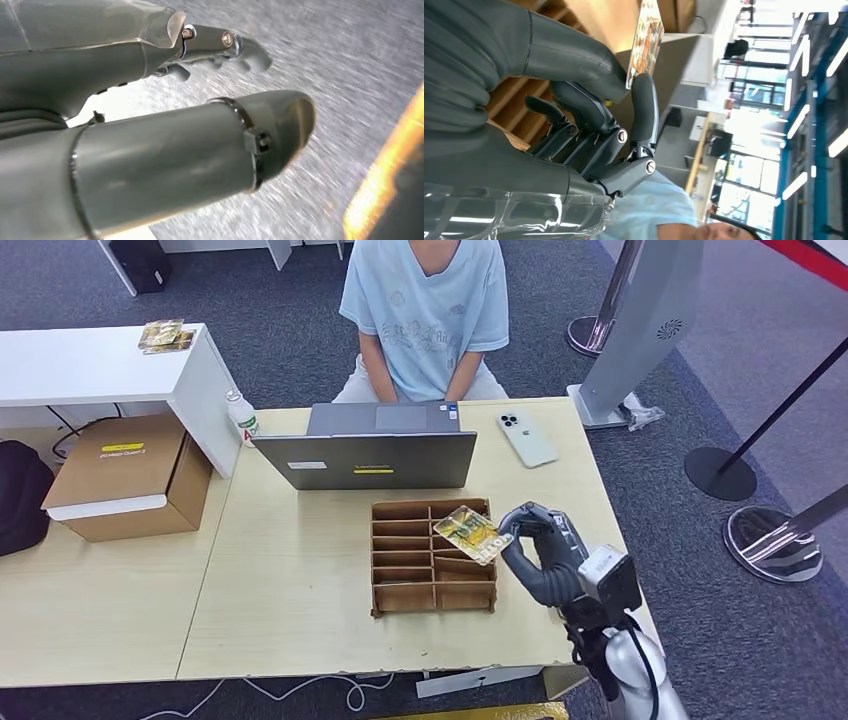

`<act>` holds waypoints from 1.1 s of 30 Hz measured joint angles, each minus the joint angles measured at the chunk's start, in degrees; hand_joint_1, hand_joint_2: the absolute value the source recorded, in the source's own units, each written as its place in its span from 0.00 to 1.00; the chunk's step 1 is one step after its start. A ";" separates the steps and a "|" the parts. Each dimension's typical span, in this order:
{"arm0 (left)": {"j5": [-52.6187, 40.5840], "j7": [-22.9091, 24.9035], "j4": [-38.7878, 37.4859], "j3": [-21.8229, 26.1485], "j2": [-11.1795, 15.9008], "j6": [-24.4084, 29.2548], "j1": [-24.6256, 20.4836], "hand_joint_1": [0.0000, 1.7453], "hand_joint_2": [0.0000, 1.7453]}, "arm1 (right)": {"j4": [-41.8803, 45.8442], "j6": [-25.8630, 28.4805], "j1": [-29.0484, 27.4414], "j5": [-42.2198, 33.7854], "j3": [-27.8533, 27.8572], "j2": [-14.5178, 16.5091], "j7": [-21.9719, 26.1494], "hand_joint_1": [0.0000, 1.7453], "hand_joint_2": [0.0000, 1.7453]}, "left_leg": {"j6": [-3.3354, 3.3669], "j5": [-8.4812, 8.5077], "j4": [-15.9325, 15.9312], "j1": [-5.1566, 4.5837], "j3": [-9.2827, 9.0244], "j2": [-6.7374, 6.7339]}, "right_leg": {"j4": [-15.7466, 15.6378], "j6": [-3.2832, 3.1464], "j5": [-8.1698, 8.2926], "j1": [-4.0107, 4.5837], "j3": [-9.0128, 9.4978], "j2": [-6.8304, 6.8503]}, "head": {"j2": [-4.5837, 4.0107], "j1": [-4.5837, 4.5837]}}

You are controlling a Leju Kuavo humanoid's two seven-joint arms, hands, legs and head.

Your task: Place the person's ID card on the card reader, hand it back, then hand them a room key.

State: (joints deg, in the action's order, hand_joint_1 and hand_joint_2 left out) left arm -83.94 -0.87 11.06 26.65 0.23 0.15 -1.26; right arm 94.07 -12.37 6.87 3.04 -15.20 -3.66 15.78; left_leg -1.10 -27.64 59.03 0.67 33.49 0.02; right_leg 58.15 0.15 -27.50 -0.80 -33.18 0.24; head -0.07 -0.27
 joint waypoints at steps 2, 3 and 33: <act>0.05 -0.70 0.00 -0.11 1.73 -0.53 -0.40 0.00 0.00 | -0.26 -0.65 2.92 -1.97 -0.07 -0.19 -0.89 1.00 1.00 | -0.03 0.04 0.00 0.00 0.00 0.00 | 0.01 -0.03 0.02 0.01 -0.01 0.00 | 0.00 -0.03; 0.04 -0.79 0.00 -0.18 2.31 -0.56 -0.55 0.00 0.00 | -0.44 -0.72 4.35 -2.48 -0.11 -0.21 -1.28 1.00 1.00 | -0.04 0.05 -0.01 0.00 0.00 0.00 | 0.04 -0.03 0.02 0.01 -0.01 0.00 | 0.00 -0.03; -0.53 -1.57 0.00 -0.84 3.81 -1.64 -1.54 0.00 0.00 | -53.77 17.41 57.44 17.22 -8.07 10.07 -26.36 1.00 1.00 | -0.14 0.27 0.02 -0.01 0.07 0.03 | 0.12 -0.10 0.23 0.02 -0.12 -0.02 | 0.00 -0.01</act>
State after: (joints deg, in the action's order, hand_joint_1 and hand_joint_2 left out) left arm -84.47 -2.44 11.06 25.81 4.04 -1.50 -2.81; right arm 40.30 5.04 64.32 20.26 -23.27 6.42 -10.57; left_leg -1.24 -27.36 59.04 0.66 33.56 0.04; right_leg 58.28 0.05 -27.26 -0.78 -33.30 0.21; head -0.07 -0.28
